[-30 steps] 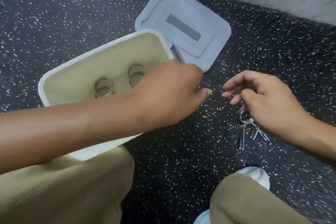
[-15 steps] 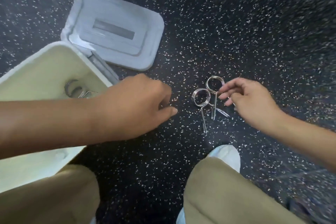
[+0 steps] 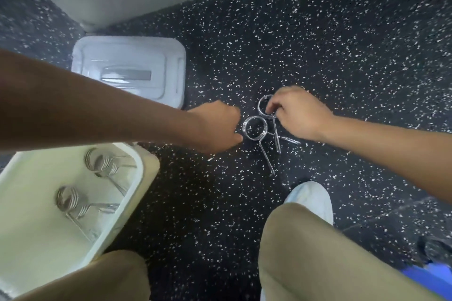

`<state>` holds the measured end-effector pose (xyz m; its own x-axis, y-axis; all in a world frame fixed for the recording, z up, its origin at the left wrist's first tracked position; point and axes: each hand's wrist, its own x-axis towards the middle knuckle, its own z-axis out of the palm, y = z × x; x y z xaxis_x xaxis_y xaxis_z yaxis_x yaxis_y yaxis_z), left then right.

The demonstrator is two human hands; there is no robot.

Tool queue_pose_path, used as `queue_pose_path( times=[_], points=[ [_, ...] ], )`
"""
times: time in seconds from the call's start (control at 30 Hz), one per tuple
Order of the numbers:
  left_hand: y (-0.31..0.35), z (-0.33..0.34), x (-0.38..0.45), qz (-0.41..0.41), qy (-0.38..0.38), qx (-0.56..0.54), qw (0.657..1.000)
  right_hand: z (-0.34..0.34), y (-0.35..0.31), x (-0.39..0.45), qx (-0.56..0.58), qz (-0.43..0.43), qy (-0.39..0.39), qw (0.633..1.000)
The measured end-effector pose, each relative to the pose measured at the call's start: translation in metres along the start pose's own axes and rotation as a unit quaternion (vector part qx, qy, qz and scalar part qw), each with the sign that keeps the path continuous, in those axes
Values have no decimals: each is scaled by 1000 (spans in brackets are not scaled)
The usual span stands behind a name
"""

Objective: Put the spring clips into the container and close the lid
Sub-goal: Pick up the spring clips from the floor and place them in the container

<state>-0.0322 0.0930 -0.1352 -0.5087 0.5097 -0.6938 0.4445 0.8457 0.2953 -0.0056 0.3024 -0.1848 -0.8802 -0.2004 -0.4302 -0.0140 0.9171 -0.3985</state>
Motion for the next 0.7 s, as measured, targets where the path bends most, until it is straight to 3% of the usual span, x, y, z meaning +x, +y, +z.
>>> queue_pose_path(
  times=[0.2, 0.4, 0.5, 0.7],
  points=[
    [10, 26, 52, -133, 9, -178, 975, -1, 1, 10, -78, 1, -35, 996],
    [6, 46, 72, -177, -6, -453, 874, 6, 11, 12, -202, -51, -35, 977],
    [8, 48, 69, -188, -14, -489, 852, 10, 15, 11, -232, -68, -42, 970],
    [9, 41, 58, -163, -28, -497, 852, 8, 19, 17, -242, -94, -54, 964]
  ],
)
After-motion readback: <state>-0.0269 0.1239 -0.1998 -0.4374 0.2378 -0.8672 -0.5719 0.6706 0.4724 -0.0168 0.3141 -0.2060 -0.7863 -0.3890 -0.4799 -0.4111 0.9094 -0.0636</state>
